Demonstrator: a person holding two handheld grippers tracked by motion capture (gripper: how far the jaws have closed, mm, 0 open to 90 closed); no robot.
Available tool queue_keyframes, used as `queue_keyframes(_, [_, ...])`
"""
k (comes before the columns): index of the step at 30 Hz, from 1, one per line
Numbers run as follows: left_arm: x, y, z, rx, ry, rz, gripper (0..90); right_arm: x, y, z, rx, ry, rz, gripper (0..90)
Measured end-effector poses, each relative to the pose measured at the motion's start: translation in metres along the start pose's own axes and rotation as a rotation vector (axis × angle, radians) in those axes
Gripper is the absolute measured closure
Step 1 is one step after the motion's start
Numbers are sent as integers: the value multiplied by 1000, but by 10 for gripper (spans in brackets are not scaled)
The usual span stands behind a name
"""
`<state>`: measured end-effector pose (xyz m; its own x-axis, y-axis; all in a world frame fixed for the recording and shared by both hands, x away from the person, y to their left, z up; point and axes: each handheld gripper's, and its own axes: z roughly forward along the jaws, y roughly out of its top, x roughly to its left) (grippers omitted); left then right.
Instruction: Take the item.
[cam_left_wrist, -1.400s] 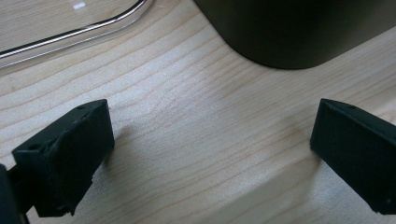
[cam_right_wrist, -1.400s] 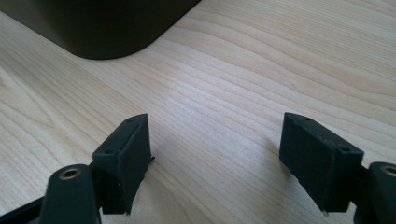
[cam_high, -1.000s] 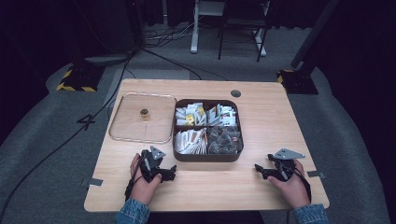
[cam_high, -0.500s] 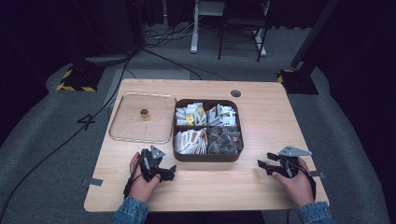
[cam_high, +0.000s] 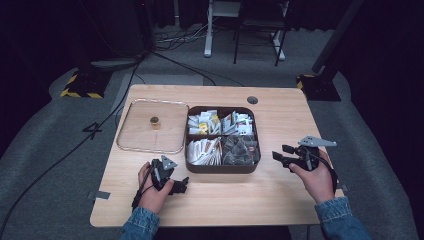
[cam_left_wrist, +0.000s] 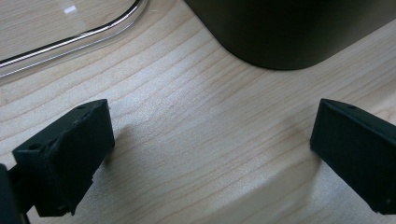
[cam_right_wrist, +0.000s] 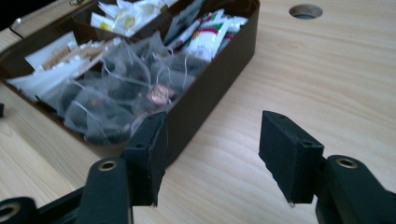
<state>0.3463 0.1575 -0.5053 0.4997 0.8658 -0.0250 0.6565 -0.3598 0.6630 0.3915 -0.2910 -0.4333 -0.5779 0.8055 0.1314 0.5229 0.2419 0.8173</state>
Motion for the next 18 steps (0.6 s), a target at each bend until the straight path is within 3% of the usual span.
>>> queue_keyframes(4, [0, 0, 0, 0, 0, 0, 1, 0, 15, 2, -2, 24, 9, 452])
queue_keyframes(6, [0, 0, 0, 0, 0, 0, 1, -2, 22, 5, -7, 48, 37, 462])
queue_keyframes(12, [0, 0, 0, 0, 0, 0, 0, -6, 43, 10, -31, 48, 59, 480])
queue_keyframes(18, [-1, 0, -1, 1, 12, -6, 1, -7, 63, 23, -18, 19, 6, 503])
